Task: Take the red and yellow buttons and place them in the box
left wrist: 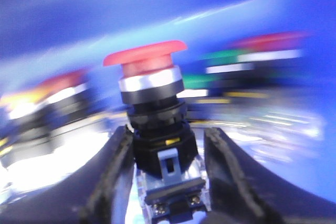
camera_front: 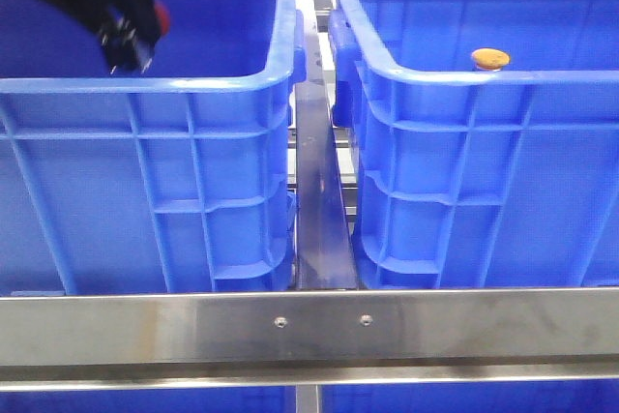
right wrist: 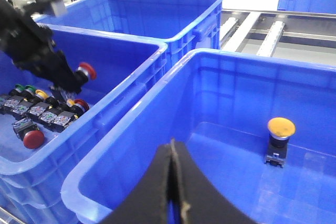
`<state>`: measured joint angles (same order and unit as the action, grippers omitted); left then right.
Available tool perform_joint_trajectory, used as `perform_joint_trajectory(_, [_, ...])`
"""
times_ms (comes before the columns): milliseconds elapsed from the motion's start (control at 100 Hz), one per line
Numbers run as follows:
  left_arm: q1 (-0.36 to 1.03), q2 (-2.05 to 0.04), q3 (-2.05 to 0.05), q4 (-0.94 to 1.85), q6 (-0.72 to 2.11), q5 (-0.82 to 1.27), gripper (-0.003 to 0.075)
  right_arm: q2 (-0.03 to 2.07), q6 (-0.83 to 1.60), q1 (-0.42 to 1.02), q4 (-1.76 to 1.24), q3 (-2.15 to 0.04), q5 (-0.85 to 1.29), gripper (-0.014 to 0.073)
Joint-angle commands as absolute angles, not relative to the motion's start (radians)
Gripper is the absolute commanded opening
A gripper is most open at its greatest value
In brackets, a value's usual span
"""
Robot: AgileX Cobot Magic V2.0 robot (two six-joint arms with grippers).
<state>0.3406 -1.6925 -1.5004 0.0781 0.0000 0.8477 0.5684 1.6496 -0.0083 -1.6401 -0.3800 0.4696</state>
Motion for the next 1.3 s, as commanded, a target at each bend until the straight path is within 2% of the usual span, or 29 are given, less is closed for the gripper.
perform_joint_trajectory(0, [0.357, -1.601, -1.532, 0.199, 0.102, 0.813, 0.0136, 0.567, 1.652, -0.016, -1.674, -0.405, 0.488, -0.0069])
perform_joint_trajectory(390, [0.406, -1.537, -1.532, 0.650, 0.530, 0.918, 0.0136, 0.567, 1.652, -0.016, -1.674, -0.405, 0.488, -0.0069])
perform_joint_trajectory(860, [0.562, -1.539, -1.532, 0.670, 0.567, 0.967, 0.0136, 0.567, 1.652, -0.016, -1.674, -0.405, 0.488, -0.0069])
perform_joint_trajectory(1090, [0.579, -1.539, -1.532, 0.670, 0.567, 0.972, 0.0136, 0.571, 1.652, -0.016, -1.682, -0.407, 0.484, -0.0062])
perform_joint_trajectory(1150, [0.579, -1.539, -1.532, 0.670, 0.567, 0.972, 0.0136, 0.577, 1.652, -0.016, -1.684, -0.410, 0.485, -0.0024])
perform_joint_trajectory(1200, [0.579, -1.539, -1.532, 0.670, 0.567, 0.972, 0.0136, 0.587, 1.652, -0.016, -1.685, -0.416, 0.489, 0.0047])
perform_joint_trajectory(1290, [0.579, -1.539, -1.532, 0.670, 0.567, 0.972, 0.0136, 0.608, 1.642, -0.016, -1.705, -0.435, 0.503, 0.0236])
